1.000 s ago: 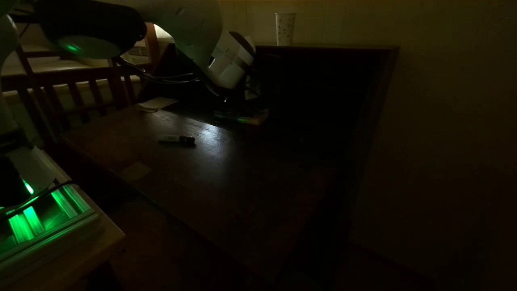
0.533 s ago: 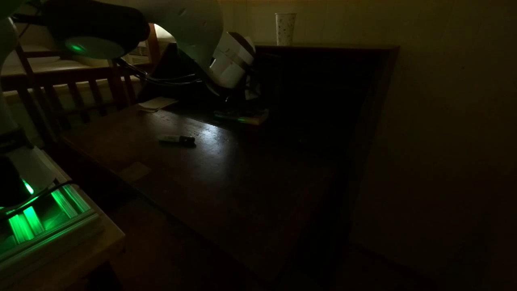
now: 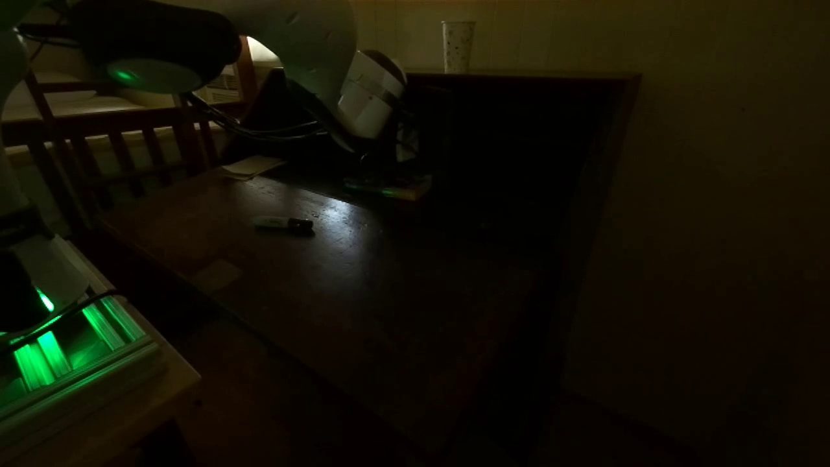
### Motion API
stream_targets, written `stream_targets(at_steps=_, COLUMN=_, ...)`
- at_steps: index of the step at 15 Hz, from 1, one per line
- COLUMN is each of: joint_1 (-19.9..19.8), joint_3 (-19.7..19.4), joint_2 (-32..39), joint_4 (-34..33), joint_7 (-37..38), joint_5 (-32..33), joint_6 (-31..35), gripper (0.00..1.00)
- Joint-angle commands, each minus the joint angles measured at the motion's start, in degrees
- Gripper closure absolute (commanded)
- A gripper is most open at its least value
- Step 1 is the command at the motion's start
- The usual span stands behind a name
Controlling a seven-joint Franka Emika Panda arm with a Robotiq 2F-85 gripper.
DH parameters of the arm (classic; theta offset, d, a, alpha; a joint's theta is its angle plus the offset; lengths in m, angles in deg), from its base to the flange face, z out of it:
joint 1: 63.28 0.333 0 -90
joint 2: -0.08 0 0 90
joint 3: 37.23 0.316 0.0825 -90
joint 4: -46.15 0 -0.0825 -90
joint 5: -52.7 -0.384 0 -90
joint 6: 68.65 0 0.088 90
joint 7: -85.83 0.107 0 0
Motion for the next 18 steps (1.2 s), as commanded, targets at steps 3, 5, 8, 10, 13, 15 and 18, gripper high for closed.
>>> stream_targets(at_steps=3, joint_1=-3.8, joint_3=6.6, joint_2=-6.9, joint_4=0.9, joint_7=-2.6, joint_5=1.5, joint_6=-7.4, gripper=0.94)
stream_targets(at_steps=5, joint_1=-5.2, joint_3=7.9, joint_2=-9.4, joint_4=2.5, joint_7=-2.2, joint_5=3.5, joint_6=-8.8, gripper=0.94)
stream_targets(at_steps=8, joint_1=-7.4, joint_3=9.6, joint_2=-13.2, joint_4=3.8, joint_7=-5.5, joint_5=4.0, joint_6=-9.8, gripper=0.94)
stream_targets(at_steps=10, joint_1=-8.6, joint_3=10.8, joint_2=-15.1, joint_4=5.0, joint_7=-7.6, joint_5=3.7, joint_6=-11.4, gripper=0.94)
stream_targets(at_steps=13, joint_1=-8.8, joint_3=9.3, joint_2=-11.4, joint_4=5.4, joint_7=-4.5, joint_5=4.3, joint_6=-9.8, gripper=0.94)
stream_targets(at_steps=15, joint_1=-9.2, joint_3=9.4, joint_2=-10.4, joint_4=5.9, joint_7=-5.0, joint_5=3.8, joint_6=-10.1, gripper=0.94)
stream_targets(at_steps=18, joint_1=-9.6, joint_3=9.2, joint_2=-8.9, joint_4=6.9, joint_7=-5.8, joint_5=2.6, joint_6=-10.6, gripper=0.94)
